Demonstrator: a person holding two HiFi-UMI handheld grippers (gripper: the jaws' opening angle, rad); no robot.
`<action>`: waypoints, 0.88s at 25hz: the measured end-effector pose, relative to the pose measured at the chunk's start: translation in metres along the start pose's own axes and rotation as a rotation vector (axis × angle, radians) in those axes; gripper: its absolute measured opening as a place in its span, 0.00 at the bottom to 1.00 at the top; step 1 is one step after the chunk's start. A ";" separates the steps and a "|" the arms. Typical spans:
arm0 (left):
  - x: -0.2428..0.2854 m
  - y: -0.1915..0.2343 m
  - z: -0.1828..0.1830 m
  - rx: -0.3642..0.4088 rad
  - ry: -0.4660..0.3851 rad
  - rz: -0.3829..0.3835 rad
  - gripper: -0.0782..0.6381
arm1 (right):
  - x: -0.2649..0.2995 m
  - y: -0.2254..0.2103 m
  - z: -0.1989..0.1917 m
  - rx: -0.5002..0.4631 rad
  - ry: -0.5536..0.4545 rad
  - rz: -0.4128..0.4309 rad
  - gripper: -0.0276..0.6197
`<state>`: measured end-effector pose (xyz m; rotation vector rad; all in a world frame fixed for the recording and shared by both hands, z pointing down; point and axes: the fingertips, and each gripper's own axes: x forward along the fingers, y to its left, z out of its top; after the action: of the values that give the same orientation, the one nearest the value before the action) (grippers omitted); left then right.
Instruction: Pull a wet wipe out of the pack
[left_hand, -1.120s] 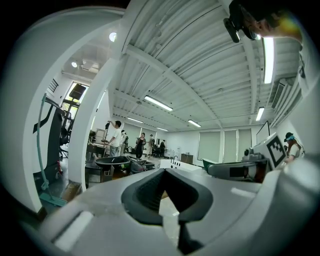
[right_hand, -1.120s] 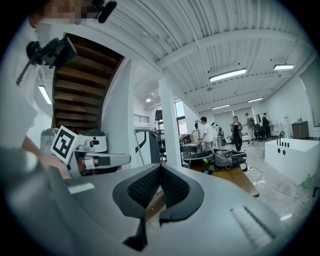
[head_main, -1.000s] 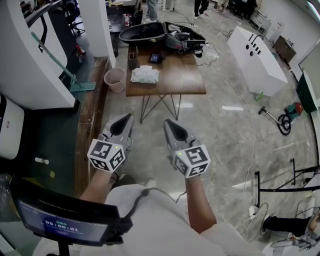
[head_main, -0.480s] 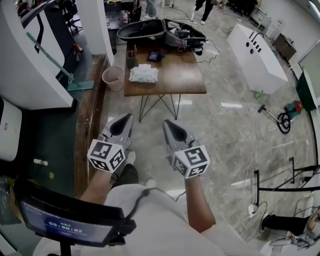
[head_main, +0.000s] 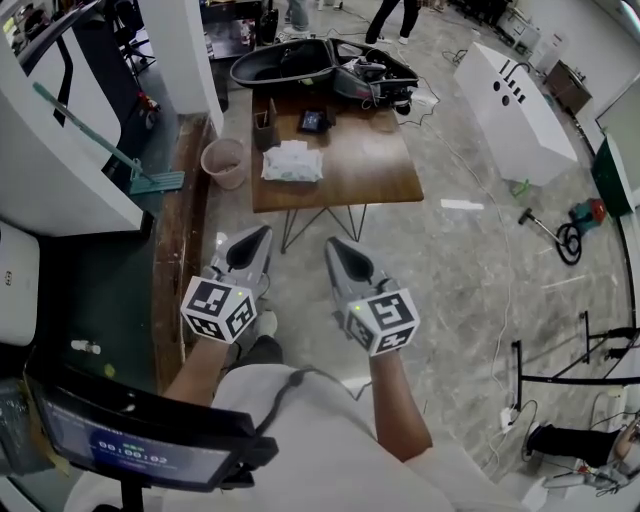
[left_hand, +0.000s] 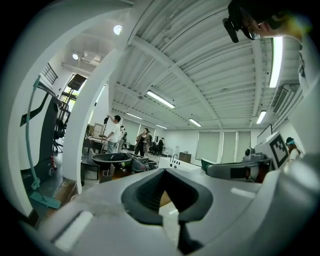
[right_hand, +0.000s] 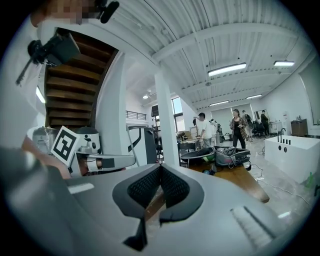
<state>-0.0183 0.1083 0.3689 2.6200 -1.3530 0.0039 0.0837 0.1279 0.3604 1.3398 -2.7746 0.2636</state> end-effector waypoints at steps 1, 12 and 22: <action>0.006 0.007 0.002 0.002 0.002 -0.007 0.11 | 0.010 0.000 0.002 -0.004 0.001 -0.001 0.05; 0.052 0.078 0.021 -0.020 0.019 -0.092 0.11 | 0.091 -0.018 0.017 0.006 0.013 -0.073 0.06; 0.075 0.136 0.024 -0.030 0.032 -0.139 0.11 | 0.149 -0.022 0.016 0.008 0.026 -0.124 0.06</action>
<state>-0.0860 -0.0332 0.3748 2.6705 -1.1494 0.0052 0.0084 -0.0030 0.3646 1.4926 -2.6587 0.2848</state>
